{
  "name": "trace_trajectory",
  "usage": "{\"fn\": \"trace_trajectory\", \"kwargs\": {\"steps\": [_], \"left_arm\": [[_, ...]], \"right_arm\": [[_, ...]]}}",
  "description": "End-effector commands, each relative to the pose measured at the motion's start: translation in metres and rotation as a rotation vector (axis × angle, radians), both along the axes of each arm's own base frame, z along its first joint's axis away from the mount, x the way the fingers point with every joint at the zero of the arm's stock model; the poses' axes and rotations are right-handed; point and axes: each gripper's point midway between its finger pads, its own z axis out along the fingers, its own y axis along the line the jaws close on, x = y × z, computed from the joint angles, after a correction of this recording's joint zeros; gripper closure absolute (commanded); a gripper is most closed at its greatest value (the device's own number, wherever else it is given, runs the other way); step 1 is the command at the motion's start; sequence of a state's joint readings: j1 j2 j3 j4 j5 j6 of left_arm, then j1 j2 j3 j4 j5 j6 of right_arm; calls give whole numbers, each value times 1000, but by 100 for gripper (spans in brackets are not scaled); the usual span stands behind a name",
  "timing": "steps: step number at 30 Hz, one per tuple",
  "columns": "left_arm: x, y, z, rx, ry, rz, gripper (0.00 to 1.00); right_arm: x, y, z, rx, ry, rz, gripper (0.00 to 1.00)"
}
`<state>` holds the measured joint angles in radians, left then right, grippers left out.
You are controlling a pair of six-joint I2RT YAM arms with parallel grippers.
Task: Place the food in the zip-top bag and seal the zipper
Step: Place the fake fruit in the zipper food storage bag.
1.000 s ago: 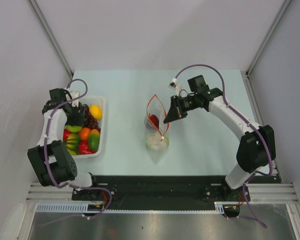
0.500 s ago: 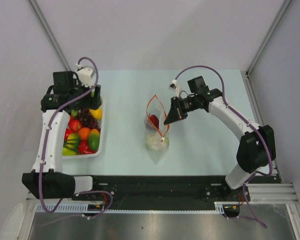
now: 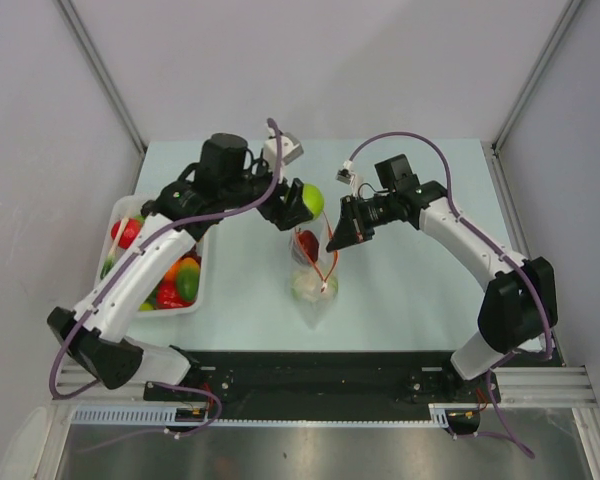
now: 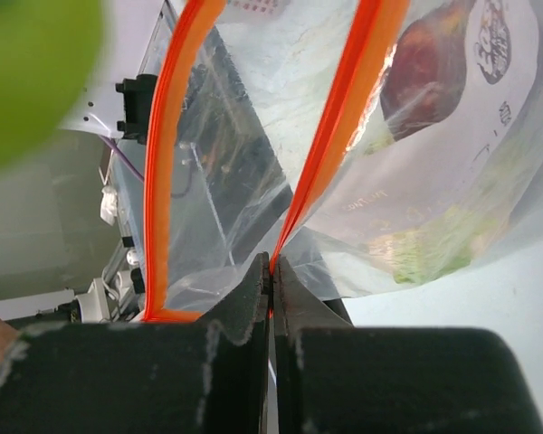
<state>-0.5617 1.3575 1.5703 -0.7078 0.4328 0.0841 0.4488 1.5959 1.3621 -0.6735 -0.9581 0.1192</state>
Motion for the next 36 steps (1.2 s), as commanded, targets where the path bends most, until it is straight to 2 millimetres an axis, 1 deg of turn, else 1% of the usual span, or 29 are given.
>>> {"fn": "trace_trajectory", "kwargs": {"steps": [1, 3, 4, 5, 6, 8, 9, 11, 12, 13, 16, 17, 18, 19, 21, 22, 23, 24, 25, 26, 27, 28, 29, 31, 32, 34, 35, 36], "left_arm": [[-2, -33, -6, -22, -38, -59, 34], [-2, -36, -19, -1, -28, -61, 34], [-1, -35, -35, 26, -6, -54, 34], [-1, -35, -44, 42, 7, -55, 34], [-4, -33, -57, 69, 27, -63, 34], [-6, -28, -68, 92, 32, -57, 34], [-11, -25, -77, 118, 49, -69, 34], [-17, -21, -82, 146, 52, -98, 34], [-23, -17, -88, 167, 72, -111, 35], [-27, -15, -89, 174, 76, -129, 35], [-54, -14, -93, 186, 125, -255, 32], [-58, -13, -96, 202, 130, -289, 31], [-67, -10, -101, 224, 174, -312, 29], [-69, -8, -105, 241, 192, -322, 22], [-73, -2, -109, 277, 224, -328, 13], [-72, -1, -107, 280, 217, -310, 1], [-72, 1, -104, 272, 212, -292, 0], [-70, 2, -90, 237, 153, -272, 1], [-64, 5, -81, 222, 119, -233, 0], [-59, 9, -69, 182, 95, -190, 0], [-56, 11, -48, 127, 24, -169, 0], [-53, 16, -39, 98, 1, -146, 1], [-43, 26, -30, 68, -11, -89, 0], [-36, 42, -20, 49, -16, -29, 0], [-25, 62, -23, 54, 9, 40, 0], [-19, 84, -30, 66, 33, 94, 1], [-13, 108, -39, 82, 75, 162, 1], [-11, 121, -45, 97, 96, 190, 2]], "right_arm": [[-8, 4, 27, 66, -63, 19, 100], [-8, 4, 28, 67, -66, 19, 100], [-8, 3, 28, 67, -68, 19, 100], [-9, 3, 29, 68, -67, 20, 100], [-9, 3, 29, 68, -69, 18, 100], [-10, 2, 30, 70, -67, 20, 100], [-10, 2, 29, 69, -70, 20, 100], [-10, 1, 29, 68, -71, 20, 100], [-10, 1, 29, 68, -76, 19, 100], [-10, 1, 29, 67, -77, 20, 100], [-9, 1, 28, 68, -84, 25, 100], [-9, 1, 29, 70, -93, 31, 100], [-9, 1, 29, 70, -100, 33, 100], [-10, 1, 30, 73, -105, 41, 100], [-15, 1, 31, 74, -132, 65, 100], [-16, 1, 30, 70, -141, 72, 100], [-18, 0, 30, 64, -144, 77, 100], [-21, 1, 28, 56, -161, 91, 100], [-23, 1, 26, 43, -159, 91, 100], [-24, 1, 24, 39, -157, 95, 100], [-25, 2, 23, 36, -156, 98, 100], [-25, 2, 22, 32, -158, 97, 100], [-25, 2, 21, 30, -157, 98, 100], [-24, 3, 20, 31, -159, 100, 100], [-24, 4, 21, 33, -162, 99, 100], [-24, 4, 23, 36, -168, 99, 100], [-22, 5, 30, 45, -183, 101, 100], [-22, 5, 33, 50, -189, 102, 100]]}}
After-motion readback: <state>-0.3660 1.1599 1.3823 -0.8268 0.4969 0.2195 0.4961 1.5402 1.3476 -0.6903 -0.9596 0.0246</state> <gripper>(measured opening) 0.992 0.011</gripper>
